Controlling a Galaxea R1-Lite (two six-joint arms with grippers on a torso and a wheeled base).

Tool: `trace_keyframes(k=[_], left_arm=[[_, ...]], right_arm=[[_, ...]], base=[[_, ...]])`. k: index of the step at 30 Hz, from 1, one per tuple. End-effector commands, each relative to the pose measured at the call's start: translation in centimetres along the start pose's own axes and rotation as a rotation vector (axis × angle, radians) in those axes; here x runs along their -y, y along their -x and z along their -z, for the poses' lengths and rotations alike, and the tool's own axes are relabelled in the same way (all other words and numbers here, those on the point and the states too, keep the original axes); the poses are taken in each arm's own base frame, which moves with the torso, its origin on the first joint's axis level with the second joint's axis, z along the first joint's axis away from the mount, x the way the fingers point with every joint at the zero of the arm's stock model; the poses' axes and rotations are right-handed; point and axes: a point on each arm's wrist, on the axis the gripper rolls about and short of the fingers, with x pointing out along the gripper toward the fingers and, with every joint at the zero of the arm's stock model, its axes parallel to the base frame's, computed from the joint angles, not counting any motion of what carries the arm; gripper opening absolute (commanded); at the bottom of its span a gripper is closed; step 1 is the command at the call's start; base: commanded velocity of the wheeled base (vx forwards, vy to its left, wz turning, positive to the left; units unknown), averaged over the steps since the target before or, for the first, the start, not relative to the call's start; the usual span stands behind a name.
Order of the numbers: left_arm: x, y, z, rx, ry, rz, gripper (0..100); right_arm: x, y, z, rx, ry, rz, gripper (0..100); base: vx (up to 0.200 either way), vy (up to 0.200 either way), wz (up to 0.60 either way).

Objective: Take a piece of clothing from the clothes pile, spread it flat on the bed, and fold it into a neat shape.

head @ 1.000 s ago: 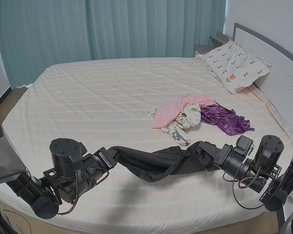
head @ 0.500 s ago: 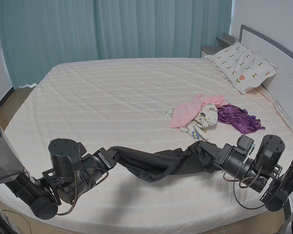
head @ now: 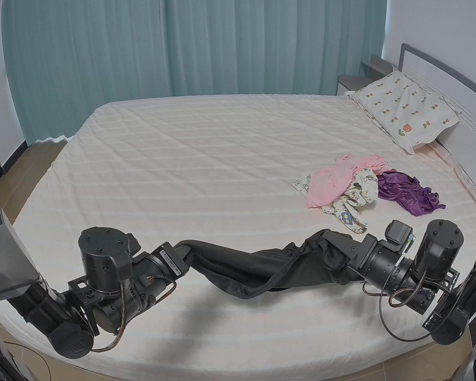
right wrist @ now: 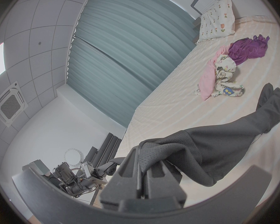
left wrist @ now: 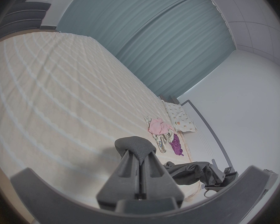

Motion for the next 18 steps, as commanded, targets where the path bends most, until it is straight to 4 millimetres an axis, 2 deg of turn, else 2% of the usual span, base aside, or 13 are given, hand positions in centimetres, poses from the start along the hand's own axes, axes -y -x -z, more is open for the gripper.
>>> trace_keyframes(k=[1, 8, 14, 18], left_arm=[[0.0, 0.0, 0.0, 0.0, 0.0, 0.0, 0], [-0.05, -0.05, 0.05, -0.001, 0.0, -0.003, 0], [-0.18, -0.19, 0.24, -0.008, -0.001, -0.009, 0], [-0.17, -0.05, 0.42, -0.015, -0.003, -0.008, 0]], right_arm=[[-0.09, -0.02, -0.01, 0.005, 0.001, -0.009, 0], [-0.07, 0.0, -0.09, 0.008, 0.0, -0.008, 0], [0.04, 0.13, -0.2, 0.012, 0.0, -0.003, 0], [0.28, 0.3, -0.12, 0.003, 0.001, 0.006, 0]], base=[[0.0, 0.2, 0.0], [0.0, 0.2, 0.0], [0.0, 0.0, 0.0], [-0.2, 0.0, 0.0]])
